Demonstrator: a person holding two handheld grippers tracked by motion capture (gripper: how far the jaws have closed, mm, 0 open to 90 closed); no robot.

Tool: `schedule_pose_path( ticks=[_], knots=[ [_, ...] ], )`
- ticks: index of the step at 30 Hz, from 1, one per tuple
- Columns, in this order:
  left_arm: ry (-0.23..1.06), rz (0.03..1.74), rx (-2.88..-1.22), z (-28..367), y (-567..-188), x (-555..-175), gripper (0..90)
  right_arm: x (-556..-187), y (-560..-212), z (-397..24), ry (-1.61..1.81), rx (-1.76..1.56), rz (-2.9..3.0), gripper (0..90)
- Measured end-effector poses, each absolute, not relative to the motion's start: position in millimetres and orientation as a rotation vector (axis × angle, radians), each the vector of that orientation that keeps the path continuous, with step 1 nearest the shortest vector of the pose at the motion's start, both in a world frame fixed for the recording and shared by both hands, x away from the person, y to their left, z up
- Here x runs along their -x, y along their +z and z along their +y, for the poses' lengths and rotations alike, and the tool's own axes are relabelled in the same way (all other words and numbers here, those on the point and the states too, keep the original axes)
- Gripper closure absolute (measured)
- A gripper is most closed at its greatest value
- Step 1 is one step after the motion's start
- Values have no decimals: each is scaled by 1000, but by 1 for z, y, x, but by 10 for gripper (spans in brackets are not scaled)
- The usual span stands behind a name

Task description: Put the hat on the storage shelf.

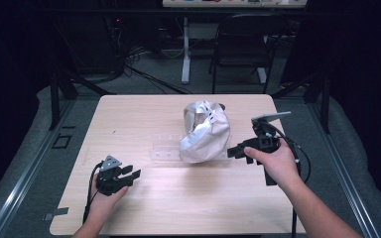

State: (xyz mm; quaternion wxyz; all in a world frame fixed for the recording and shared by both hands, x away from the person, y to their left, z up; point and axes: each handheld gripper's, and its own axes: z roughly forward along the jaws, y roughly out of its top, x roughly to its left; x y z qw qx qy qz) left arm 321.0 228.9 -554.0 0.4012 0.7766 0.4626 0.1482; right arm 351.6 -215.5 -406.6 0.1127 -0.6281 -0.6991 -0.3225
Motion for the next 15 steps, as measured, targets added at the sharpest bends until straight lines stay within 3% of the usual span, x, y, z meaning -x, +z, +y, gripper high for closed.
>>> schedule_pose_path(
  ticks=[15],
  knots=[
    [351,1142,-1982,220,-562,-323,525,-312,-504,-223,-1003,1872,-2342,534]
  ],
)
